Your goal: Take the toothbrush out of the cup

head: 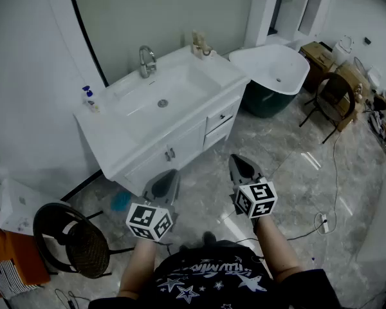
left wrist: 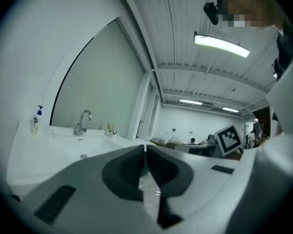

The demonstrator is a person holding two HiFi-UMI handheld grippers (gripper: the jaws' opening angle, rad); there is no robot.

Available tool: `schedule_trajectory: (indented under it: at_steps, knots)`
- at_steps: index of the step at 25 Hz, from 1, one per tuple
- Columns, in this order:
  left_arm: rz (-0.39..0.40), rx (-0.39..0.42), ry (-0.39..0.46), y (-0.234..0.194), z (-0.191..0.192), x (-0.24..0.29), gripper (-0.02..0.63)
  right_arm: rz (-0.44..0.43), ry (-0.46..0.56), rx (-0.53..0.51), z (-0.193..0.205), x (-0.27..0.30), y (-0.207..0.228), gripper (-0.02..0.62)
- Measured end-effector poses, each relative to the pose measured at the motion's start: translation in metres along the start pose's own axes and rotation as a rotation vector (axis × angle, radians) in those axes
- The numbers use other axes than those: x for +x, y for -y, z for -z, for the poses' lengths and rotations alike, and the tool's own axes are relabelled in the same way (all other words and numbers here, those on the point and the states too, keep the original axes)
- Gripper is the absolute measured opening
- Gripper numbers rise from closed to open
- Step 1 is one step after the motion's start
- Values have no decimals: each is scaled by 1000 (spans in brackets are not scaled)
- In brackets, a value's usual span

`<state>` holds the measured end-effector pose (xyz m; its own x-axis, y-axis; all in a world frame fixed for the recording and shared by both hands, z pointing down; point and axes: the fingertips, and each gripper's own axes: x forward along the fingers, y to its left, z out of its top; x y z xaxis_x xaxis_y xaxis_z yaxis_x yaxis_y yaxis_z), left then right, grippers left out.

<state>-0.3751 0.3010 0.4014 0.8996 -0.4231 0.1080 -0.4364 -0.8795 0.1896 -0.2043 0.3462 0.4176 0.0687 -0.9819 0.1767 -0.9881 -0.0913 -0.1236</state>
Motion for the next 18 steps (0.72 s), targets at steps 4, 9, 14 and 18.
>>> schedule_trajectory:
  at_steps: [4, 9, 14, 18]
  knots:
    - [-23, 15, -12, 2, 5, 6, 28, -15, 4, -2, 2, 3, 2, 12]
    - [-22, -9, -29, 5, 13, 7, 28, -30, 0, 8, 4, 4, 2, 12]
    - [-28, -30, -40, 9, 17, 13, 28, -43, -9, 24, 15, 4, 4, 12]
    - [-43, -38, -45, 13, 20, 21, 28, -84, 16, 55, 17, 7, 13, 12]
